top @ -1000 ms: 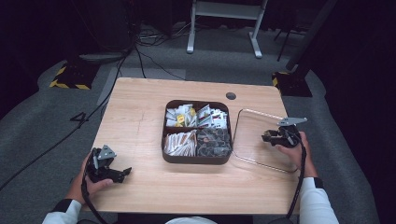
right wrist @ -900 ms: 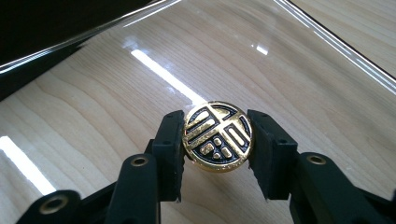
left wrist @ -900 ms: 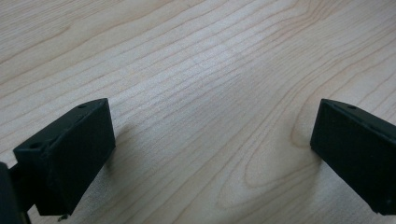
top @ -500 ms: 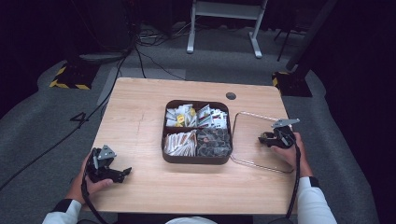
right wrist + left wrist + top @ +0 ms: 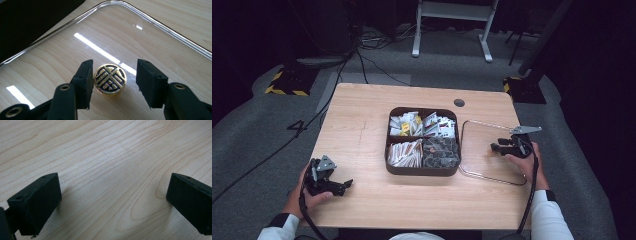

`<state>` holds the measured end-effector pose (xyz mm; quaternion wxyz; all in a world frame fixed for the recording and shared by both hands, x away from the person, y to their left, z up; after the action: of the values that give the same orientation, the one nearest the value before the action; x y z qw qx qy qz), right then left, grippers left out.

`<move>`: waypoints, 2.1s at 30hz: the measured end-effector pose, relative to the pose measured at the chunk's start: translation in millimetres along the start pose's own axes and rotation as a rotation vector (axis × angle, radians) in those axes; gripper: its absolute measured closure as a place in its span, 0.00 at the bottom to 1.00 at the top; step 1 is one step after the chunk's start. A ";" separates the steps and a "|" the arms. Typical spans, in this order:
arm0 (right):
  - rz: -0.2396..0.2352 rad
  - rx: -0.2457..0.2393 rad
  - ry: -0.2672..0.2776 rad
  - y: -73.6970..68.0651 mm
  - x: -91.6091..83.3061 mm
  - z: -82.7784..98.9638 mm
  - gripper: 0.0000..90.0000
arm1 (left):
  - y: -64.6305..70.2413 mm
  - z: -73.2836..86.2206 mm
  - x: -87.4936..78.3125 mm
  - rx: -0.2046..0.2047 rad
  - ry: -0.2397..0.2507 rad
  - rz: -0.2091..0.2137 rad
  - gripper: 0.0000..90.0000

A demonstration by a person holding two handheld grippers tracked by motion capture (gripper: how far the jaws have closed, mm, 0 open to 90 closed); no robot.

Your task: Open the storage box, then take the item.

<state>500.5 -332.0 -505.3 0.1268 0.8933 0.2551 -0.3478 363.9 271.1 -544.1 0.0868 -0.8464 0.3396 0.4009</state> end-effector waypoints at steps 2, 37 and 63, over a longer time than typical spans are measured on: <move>-0.001 0.004 0.005 -0.7 -1.8 -2.0 0.49 | 0.0 0.0 0.0 0.000 0.000 0.000 0.00; -0.004 -0.021 0.144 -43.9 -21.5 -54.4 0.29 | 0.0 -0.2 0.2 0.000 0.001 0.000 0.00; -0.061 -0.186 0.139 -118.3 16.8 -118.1 0.32 | 0.6 -0.4 0.5 -0.006 0.002 -0.002 0.00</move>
<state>512.4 -179.0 -437.0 0.1806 0.8914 0.3217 -0.2634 364.0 270.2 -544.2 0.0846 -0.8475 0.3375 0.4008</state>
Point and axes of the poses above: each handheld gripper's, and its own axes: x roughly forward along the jaws, z roughly out of its underside, y roughly to its right, the point moved 5 cm from there along x, roughly forward along the jaws, and after that the axes turned 8 degrees about z, right-handed, at the moved point
